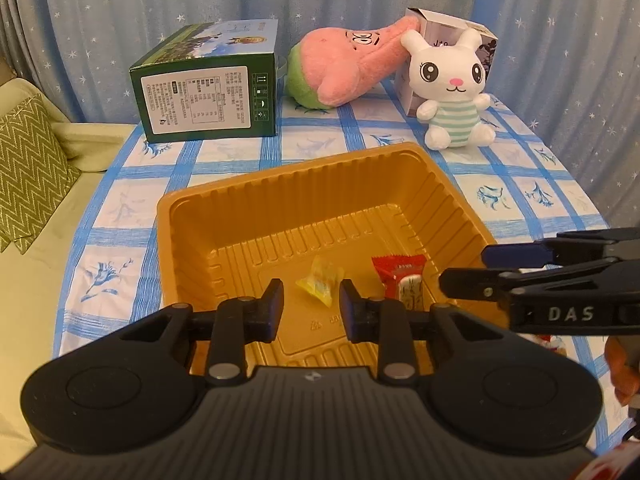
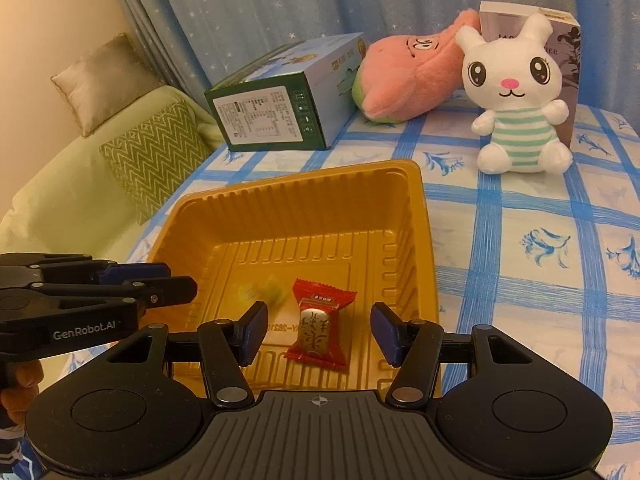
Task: Organize snacks
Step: 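Open both grippers over the orange tray and withdraw toward the snack pile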
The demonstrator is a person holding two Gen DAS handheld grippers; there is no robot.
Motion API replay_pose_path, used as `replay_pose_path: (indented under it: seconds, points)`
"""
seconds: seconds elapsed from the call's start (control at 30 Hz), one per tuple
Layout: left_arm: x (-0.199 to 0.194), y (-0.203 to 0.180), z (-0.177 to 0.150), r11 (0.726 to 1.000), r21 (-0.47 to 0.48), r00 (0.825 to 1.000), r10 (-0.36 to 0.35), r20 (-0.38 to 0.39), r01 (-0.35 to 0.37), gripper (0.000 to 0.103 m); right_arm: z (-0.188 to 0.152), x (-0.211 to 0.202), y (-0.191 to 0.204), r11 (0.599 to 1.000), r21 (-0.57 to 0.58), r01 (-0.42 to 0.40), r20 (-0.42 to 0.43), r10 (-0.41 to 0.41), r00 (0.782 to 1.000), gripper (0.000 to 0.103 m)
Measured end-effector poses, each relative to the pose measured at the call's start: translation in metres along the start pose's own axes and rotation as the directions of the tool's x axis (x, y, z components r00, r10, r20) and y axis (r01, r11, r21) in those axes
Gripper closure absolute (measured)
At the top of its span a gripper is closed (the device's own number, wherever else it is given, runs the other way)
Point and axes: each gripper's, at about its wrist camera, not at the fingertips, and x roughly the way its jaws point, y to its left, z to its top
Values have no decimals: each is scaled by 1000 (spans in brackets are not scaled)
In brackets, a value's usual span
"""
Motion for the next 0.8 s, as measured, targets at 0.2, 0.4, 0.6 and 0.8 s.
replay_pose_path:
  seconds: [0.2, 0.4, 0.6, 0.8]
  points:
    - [-14, 1, -9, 1000, -10, 1000, 6, -9, -6, 76, -7, -13, 1, 1000, -16, 0, 10, 0, 1000, 46]
    - [-35, -5, -20, 1000, -26, 1000, 9, 2, -9, 76, -15, -29, -1, 1000, -15, -11, 19, 11, 1000, 46]
    - [-58, -19, -33, 999, -43, 1000, 7, 17, -7, 76, -27, -54, -2, 999, -31, -26, 35, 27, 999, 46]
    - [-81, -38, -52, 999, -49, 1000, -1, 21, 2, 76, -45, -80, -2, 997, -64, -43, 44, 45, 998, 46]
